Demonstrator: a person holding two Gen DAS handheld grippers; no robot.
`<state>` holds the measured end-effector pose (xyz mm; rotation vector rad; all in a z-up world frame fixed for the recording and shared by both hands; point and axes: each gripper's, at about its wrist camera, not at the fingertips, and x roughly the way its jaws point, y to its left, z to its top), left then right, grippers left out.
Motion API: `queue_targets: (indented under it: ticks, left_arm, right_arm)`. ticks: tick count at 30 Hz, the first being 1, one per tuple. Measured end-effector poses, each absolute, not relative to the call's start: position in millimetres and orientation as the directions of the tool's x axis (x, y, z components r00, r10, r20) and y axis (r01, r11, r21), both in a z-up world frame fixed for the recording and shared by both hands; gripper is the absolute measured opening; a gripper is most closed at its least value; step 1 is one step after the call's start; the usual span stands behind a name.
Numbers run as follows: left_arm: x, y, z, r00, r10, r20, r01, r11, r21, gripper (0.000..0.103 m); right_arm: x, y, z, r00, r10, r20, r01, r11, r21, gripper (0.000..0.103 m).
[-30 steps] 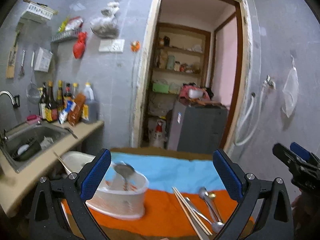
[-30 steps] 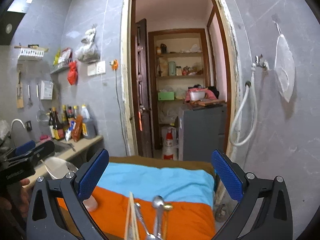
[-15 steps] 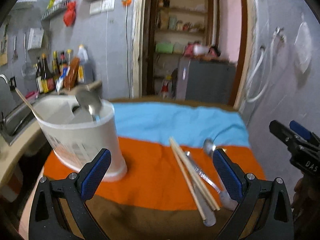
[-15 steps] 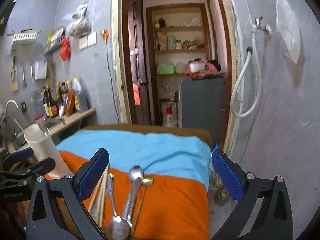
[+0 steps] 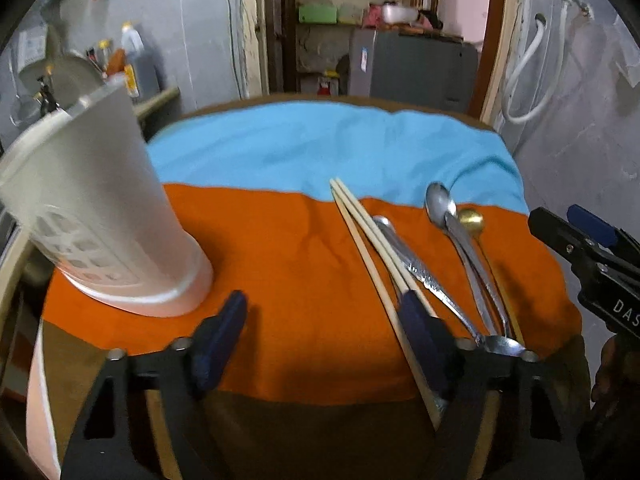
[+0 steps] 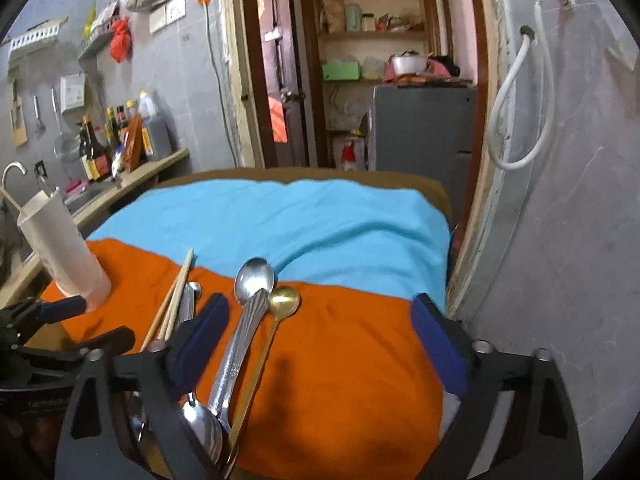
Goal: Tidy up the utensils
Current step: 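Close the left tool on another chopstick while the right tool moves to the gold spoon, then close the right tool on the gold spoon handle and lift it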
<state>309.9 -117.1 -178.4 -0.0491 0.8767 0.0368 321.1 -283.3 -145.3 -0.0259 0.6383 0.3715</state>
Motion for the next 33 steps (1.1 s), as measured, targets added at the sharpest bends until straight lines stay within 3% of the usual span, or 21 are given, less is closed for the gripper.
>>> queue_targets:
  ticks: [5, 9, 12, 16, 23, 27, 33]
  left_arm:
    - [324, -117, -183, 0.606, -0.032, -0.795, -0.043, 0.996, -0.074, 0.058]
    - [332, -124, -183, 0.599, 0.01, -0.8, -0.046, 0.999, -0.021, 0.057]
    - [337, -123, -183, 0.604, 0.034, -0.796, -0.049, 0.999, 0.005, 0.05]
    - [351, -118, -186, 0.584, 0.058, -0.809, -0.074, 0.997, 0.018, 0.033]
    - [372, -111, -188, 0.56, 0.041, -0.827, -0.065, 0.998, 0.005, 0.024]
    - [369, -106, -186, 0.568, 0.033, -0.822, -0.065, 0.998, -0.004, 0.005]
    - [355, -103, -184, 0.576, 0.012, -0.818, -0.062, 0.998, -0.03, 0.003]
  right_arm:
    - [329, -278, -153, 0.703, 0.327, -0.631, -0.358, 0.93, 0.083, 0.077]
    - [337, -272, -159, 0.673, 0.304, -0.674, -0.359, 0.931, 0.061, 0.066]
    - [340, -271, -163, 0.652, 0.302, -0.695, -0.365, 0.929, 0.062, 0.06]
    - [344, -271, -167, 0.63, 0.298, -0.717, -0.366, 0.929, 0.064, 0.059]
    - [353, -258, -177, 0.58, 0.257, -0.773, -0.381, 0.925, 0.022, 0.059]
    - [358, -249, -180, 0.565, 0.227, -0.793, -0.396, 0.918, -0.019, 0.059]
    - [368, -240, -180, 0.574, 0.188, -0.797, -0.403, 0.912, -0.075, 0.057]
